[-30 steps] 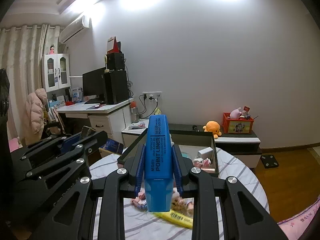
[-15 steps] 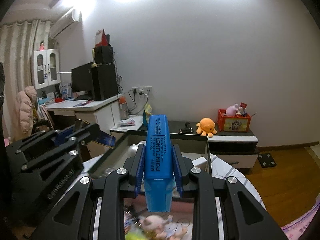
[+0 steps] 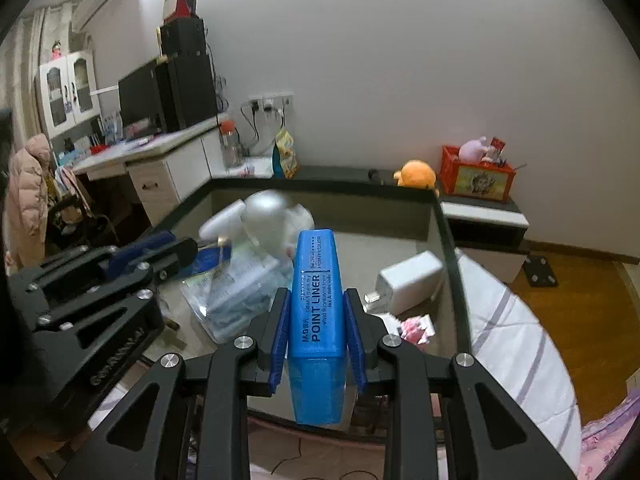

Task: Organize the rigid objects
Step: 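Open both tools to drop the items into the pink box, then withdraw both tools back over the bed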

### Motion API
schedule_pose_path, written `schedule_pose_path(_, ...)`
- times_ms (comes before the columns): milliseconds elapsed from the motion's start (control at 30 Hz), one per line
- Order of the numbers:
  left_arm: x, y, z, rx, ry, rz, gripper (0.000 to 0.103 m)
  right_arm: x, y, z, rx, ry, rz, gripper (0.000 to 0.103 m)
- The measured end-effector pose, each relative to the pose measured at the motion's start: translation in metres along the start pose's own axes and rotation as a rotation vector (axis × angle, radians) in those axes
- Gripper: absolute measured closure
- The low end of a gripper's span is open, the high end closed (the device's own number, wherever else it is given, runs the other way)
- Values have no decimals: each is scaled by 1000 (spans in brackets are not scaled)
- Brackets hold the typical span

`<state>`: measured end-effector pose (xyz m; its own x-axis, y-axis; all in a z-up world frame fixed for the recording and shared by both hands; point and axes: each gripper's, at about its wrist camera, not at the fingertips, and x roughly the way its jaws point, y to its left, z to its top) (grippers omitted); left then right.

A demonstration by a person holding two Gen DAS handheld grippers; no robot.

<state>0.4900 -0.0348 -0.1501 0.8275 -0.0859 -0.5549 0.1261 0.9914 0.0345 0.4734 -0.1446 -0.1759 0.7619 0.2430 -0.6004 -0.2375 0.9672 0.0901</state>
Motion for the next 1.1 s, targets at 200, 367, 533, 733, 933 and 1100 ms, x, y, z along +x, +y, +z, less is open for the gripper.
schedule_pose_path(200,-25,3,4,-17,-54,5,27,-7,-7,-2,44,-7,-1,73)
schedule_pose_path(367,-75,13,3,-54,-146,8,6,-47,-1,0,40,-88,-35,25)
schedule_pose_path(533,-135,20,-9,-82,-235,-7,0,-105,11,-8,37,-178,-43,18)
schedule_pose_path(733,-204,21,-35,-84,-300,0,0,-170,31,-33,15,-235,-35,12)
schedule_pose_path(933,-260,18,-64,-54,-342,51,0,-214,39,-54,8,-267,-78,0)
schedule_pose_path(1100,-287,15,-86,-25,-354,81,0,-245,45,-73,8,-313,-91,0)
